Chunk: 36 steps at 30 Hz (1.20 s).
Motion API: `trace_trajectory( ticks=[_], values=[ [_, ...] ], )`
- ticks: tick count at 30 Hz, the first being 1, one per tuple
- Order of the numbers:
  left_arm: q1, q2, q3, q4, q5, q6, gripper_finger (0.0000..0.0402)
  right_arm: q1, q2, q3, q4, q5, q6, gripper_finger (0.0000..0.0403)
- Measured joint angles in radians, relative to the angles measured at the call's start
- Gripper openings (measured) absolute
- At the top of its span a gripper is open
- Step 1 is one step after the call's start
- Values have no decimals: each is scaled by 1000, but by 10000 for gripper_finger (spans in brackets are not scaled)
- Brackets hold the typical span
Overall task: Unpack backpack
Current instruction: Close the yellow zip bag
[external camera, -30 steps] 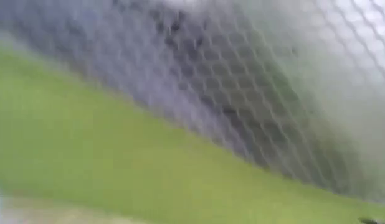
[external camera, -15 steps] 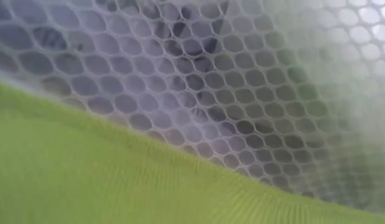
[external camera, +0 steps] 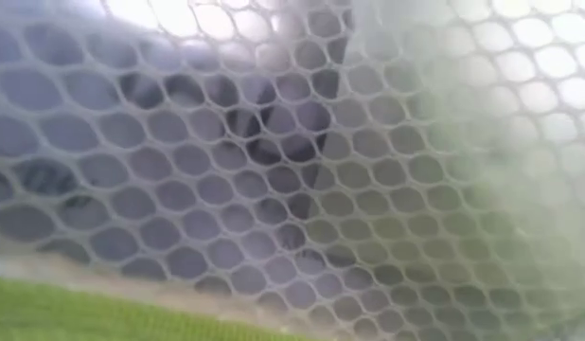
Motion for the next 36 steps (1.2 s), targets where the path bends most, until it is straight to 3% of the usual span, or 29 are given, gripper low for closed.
trace_trajectory(
  ticks=[6,12,17,19,23,26,31,33,36],
  values=[
    [11,0,0,-14,-3,40,0,-24,14,0,14,14,91,168],
    [20,0,0,-178,-79,302,0,-59,21,0,14,23,126,123],
    [80,-7,0,-473,-379,355,0,-62,14,0,-42,264,110,85],
    [129,-22,0,-578,-429,335,0,-60,2,0,-95,369,90,78],
    [223,-44,0,-651,-438,324,0,-31,-28,0,-214,536,101,75],
    [271,-44,0,-614,-382,330,0,-7,-57,0,-331,592,188,75],
    [258,-41,-23,-501,-226,315,0,-19,-101,-41,-543,535,333,75],
    [235,-41,-39,-465,-217,314,0,-29,-120,-116,-501,466,311,75],
    [198,-39,-43,-463,-212,283,0,-35,-153,-242,-283,446,230,75]
  ],
)
